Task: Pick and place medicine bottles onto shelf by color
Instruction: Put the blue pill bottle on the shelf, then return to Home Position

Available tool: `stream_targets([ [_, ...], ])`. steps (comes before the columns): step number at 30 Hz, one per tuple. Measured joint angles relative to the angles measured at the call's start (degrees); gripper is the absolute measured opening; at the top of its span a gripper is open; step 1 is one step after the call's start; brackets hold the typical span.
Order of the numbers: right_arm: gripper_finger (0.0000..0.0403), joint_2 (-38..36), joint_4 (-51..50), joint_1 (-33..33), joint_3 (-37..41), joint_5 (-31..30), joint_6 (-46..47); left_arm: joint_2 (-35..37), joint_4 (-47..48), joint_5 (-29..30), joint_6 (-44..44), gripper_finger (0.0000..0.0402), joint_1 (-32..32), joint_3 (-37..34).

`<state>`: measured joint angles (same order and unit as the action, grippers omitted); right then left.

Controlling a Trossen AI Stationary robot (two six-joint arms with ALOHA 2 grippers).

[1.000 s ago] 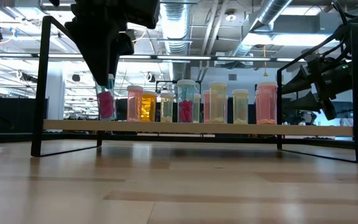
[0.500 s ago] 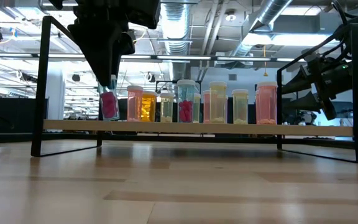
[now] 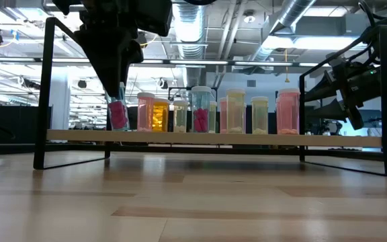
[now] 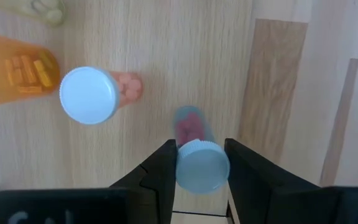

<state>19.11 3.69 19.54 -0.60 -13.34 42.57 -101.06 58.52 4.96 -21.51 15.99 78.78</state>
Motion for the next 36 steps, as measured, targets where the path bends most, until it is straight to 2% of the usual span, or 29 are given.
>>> stream_targets([
  [7,0.0249,0.0,0.0,0.0,0.0,0.0,0.0,-0.2,0.0,0.4,0.0,0.011,-0.1,-0.2],
  [18,0.0249,0.0,0.0,0.0,0.0,0.0,0.0,-0.5,-0.5,-0.1,-0.8,0.0162,-1.0,-0.4],
  [25,0.0249,0.0,0.0,0.0,0.0,0.0,0.0,-0.5,-0.6,-0.1,-0.8,0.0175,-1.2,-0.3],
  [36,0.0249,0.0,0.0,0.0,0.0,0.0,0.0,-0.4,5.0,-0.7,-1.8,0.0202,-1.2,5.2],
])
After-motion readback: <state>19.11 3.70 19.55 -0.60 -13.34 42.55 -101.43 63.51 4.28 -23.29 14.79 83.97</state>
